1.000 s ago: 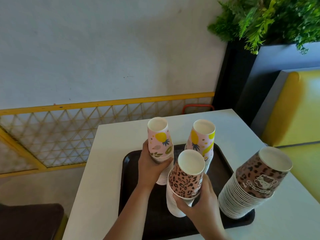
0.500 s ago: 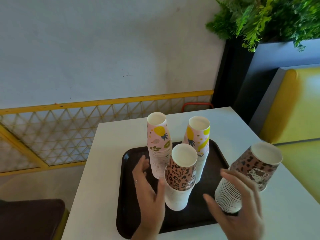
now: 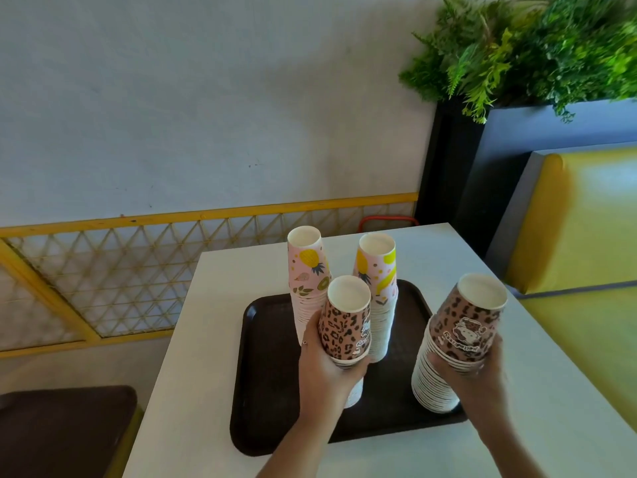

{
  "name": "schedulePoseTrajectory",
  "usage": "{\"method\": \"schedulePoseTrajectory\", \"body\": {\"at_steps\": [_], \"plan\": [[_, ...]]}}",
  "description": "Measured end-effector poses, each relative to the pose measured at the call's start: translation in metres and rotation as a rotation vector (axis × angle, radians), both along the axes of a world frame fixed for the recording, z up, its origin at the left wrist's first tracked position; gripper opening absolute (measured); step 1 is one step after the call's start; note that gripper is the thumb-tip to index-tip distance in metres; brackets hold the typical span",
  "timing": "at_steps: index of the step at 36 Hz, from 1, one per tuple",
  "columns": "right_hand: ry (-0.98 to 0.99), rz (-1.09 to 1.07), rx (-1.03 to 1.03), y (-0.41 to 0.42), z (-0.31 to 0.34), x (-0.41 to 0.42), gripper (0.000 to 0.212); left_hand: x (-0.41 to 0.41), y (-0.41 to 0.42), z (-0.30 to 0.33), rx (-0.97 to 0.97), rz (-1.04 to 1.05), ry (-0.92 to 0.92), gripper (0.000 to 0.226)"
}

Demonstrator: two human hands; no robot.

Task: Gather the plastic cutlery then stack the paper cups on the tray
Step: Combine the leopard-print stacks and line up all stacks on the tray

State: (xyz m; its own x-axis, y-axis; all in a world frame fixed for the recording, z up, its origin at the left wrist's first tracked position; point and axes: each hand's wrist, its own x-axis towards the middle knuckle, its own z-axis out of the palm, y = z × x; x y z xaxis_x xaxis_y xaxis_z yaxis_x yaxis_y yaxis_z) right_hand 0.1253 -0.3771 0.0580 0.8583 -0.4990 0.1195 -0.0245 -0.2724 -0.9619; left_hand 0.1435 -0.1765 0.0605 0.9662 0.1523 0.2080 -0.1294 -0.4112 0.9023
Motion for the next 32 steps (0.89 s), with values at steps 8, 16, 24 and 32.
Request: {"method": "schedulePoseTrajectory", "body": {"at_steps": [8,16,24,32], "plan": [[0.038,0.056,-0.069,0.026,0.006,-0.004,0.089,-0.007,0.017,0.003,0.023,0.075,-0.031,0.088],[0.037,0.184,-0.144,0.067,0.006,-0.006,0.096,-0.009,0.051,0.005,0.005,0.154,-0.028,0.084],[0.059,0.307,-0.082,0.107,0.007,-0.004,0.09,-0.003,0.079,0.009,-0.007,0.208,-0.052,0.084],[0.034,0.338,-0.072,0.129,0.008,0.0,0.085,0.011,0.102,0.009,-0.015,0.237,-0.048,0.084]]}}
